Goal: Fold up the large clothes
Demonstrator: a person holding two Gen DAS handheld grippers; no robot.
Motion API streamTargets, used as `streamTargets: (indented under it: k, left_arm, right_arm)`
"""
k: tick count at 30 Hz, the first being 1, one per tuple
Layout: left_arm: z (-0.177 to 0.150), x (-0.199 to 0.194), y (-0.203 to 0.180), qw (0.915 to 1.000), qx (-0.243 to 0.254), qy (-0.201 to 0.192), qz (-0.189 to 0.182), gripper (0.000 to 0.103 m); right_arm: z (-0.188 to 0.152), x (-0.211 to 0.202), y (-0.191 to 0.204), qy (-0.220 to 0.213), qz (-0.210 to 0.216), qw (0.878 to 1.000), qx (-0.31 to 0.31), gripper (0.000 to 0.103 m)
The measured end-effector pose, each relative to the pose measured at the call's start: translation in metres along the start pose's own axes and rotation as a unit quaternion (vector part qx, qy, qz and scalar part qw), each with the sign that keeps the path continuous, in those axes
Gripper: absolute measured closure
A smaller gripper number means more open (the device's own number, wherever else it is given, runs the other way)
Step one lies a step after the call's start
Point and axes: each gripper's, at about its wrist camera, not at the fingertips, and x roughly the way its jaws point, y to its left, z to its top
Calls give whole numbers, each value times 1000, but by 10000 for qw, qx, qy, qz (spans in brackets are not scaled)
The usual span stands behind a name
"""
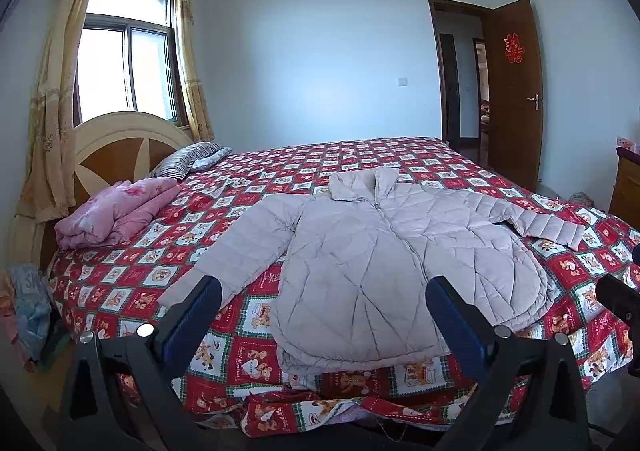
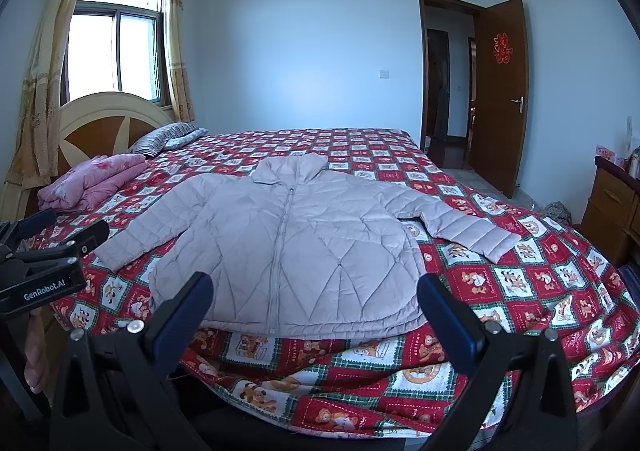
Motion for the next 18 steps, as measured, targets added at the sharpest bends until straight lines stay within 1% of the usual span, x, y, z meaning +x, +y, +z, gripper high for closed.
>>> streamTargets:
  k: [18]
  left_arm:
    - [0, 0, 4, 10000, -14, -41, 38, 1]
  right_arm:
    - [-1, 1, -1, 43, 66, 10000, 8, 0]
